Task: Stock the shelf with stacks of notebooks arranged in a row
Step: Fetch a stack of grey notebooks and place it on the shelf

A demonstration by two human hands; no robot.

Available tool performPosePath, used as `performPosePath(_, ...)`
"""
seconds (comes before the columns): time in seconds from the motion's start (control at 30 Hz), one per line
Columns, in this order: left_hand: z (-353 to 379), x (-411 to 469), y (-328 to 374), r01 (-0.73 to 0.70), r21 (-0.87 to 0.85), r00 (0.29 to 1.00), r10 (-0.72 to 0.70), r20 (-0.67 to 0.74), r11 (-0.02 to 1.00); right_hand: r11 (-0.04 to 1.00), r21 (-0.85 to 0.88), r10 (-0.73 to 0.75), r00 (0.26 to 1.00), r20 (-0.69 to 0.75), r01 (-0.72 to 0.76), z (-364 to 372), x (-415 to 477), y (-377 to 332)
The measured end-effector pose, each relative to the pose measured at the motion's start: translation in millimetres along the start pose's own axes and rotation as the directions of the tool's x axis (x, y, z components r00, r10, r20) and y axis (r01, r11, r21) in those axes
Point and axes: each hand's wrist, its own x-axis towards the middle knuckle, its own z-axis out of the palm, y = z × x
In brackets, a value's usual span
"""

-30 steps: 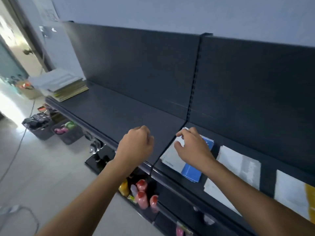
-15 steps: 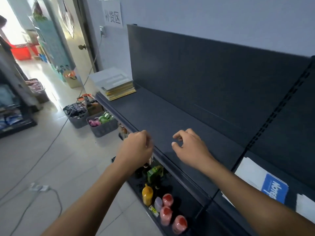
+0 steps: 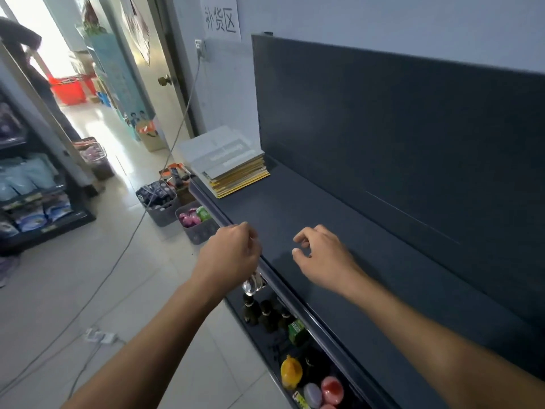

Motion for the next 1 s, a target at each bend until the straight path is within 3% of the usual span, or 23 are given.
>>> performPosePath(0.33, -24, 78, -93, -0.006, -0.030, 1.000, 0.006, 0.007, 1.000, 0.999, -0.038, -0.023, 0.999, 0.023, 0.024, 32, 103, -68)
performPosePath(0.63, -53, 139, -191, -0.131, -0.080, 0.991, 0.132, 0.012, 0.988, 0.999, -0.006, 0.048, 0.998, -0.034, -0.048, 80, 181, -148)
performPosePath(1.0, -61, 228, -232, -0.293, -0.108, 0.950, 0.302, 0.080, 0.950, 0.983, 0.057, 0.179, 0.975, -0.128, -0.173, 85, 258, -174)
